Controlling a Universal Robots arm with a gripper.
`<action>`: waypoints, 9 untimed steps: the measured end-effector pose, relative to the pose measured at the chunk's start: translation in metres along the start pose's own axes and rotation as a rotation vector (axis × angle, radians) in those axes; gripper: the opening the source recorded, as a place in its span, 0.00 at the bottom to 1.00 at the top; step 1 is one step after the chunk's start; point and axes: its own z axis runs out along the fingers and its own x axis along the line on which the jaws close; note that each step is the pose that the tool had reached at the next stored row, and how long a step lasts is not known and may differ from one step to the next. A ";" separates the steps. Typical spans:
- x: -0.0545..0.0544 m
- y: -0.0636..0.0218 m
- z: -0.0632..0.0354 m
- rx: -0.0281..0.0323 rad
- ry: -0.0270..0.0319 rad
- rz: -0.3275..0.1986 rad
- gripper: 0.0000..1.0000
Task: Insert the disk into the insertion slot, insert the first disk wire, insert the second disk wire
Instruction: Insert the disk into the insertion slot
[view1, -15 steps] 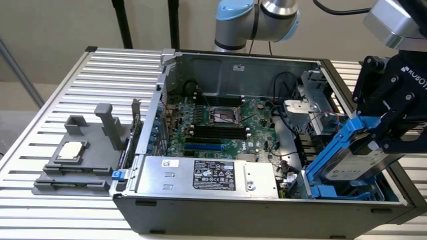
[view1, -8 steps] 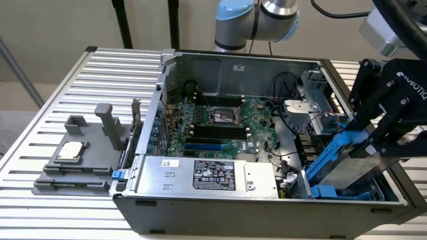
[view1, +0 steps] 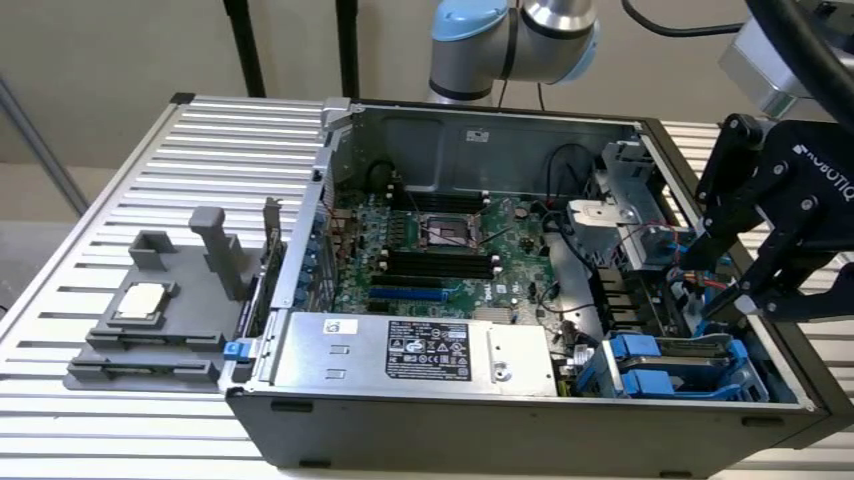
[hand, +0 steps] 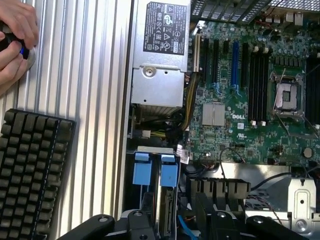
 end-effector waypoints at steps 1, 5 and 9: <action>0.000 -0.0011 0.0000 0.0000 -0.0003 0.000 0.47; 0.000 -0.0018 -0.0002 0.0001 -0.0005 0.000 0.38; 0.000 -0.0018 -0.0002 0.0001 -0.0005 0.000 0.31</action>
